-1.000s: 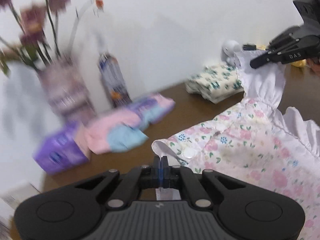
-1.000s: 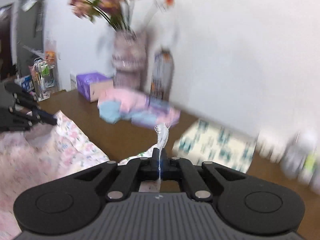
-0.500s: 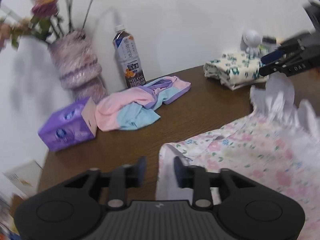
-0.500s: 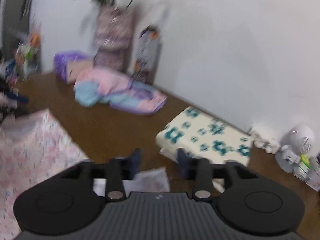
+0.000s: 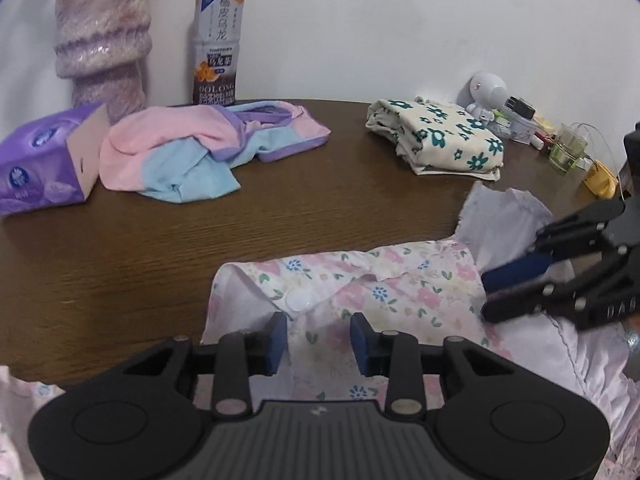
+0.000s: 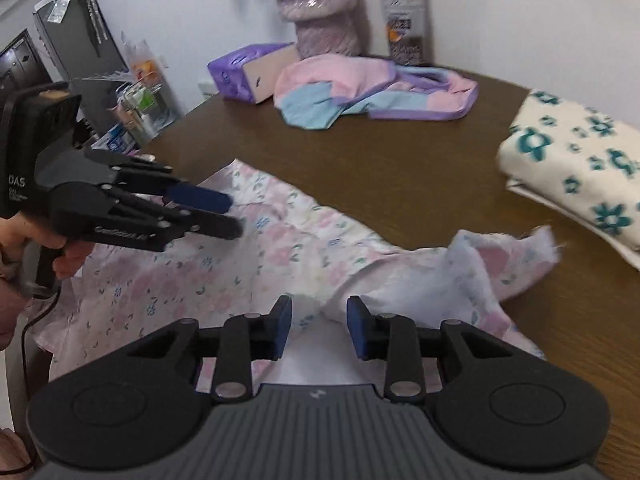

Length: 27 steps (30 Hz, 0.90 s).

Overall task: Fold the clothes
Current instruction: 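Lift the lining edge with the right gripper and open it over the garment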

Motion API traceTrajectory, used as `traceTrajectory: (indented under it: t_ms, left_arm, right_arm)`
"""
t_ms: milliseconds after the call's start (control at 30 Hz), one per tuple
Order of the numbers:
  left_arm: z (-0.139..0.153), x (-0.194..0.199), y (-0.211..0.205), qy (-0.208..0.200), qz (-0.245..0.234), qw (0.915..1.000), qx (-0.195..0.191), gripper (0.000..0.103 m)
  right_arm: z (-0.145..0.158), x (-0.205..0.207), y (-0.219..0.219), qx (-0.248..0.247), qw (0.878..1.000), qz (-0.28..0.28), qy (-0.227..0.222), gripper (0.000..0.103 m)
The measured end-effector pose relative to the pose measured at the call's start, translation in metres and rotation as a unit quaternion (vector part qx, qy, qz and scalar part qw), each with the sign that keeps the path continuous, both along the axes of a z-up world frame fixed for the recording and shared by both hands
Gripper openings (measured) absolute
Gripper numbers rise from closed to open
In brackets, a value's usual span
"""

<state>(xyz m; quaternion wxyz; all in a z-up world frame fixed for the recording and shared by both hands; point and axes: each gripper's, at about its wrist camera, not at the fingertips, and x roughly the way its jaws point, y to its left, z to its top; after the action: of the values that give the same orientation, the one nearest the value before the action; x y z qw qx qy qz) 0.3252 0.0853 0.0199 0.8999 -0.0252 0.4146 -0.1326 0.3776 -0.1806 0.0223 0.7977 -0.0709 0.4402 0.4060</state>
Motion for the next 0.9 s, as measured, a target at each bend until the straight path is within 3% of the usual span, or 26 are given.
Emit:
traceTrajectory:
  t_ms: [33, 167, 300, 433, 533, 667, 767, 900]
  left_arm:
    - [-0.001, 0.001, 0.0, -0.001, -0.006, 1.0, -0.006, 0.001]
    - [0.001, -0.004, 0.0, -0.017, -0.017, 0.9997, 0.001, 0.001]
    - [-0.001, -0.009, 0.001, -0.012, -0.015, 0.9998, 0.011, 0.008]
    - [0.001, -0.013, 0.002, -0.013, -0.021, 0.9996, 0.016, 0.011]
    - [0.0, -0.014, 0.001, -0.013, -0.02, 0.9995, 0.023, 0.012]
    - [0.004, -0.017, -0.001, -0.016, -0.01, 0.9995, 0.026, 0.012]
    - [0.024, -0.03, -0.015, -0.047, -0.034, 0.9974, 0.043, 0.014]
    - [0.046, -0.034, -0.05, -0.067, -0.075, 0.9926, 0.068, 0.026]
  right_arm:
    - [-0.002, 0.0, 0.003, -0.002, 1.0, 0.001, -0.007, 0.014]
    - [-0.004, 0.007, 0.014, -0.045, 0.995, -0.025, -0.083, 0.012]
    - [-0.003, 0.013, 0.007, -0.039, 0.997, -0.032, -0.057, 0.015]
    - [0.011, 0.003, -0.013, -0.067, 0.993, -0.031, -0.09, 0.031]
    - [0.005, 0.0, -0.027, -0.101, 0.991, -0.035, -0.085, 0.03]
    - [0.0, -0.004, -0.03, -0.103, 0.989, -0.036, -0.102, 0.03]
    - [-0.004, -0.007, -0.031, -0.107, 0.987, -0.032, -0.114, 0.03]
    - [-0.008, -0.004, -0.028, -0.101, 0.985, -0.041, -0.135, 0.03]
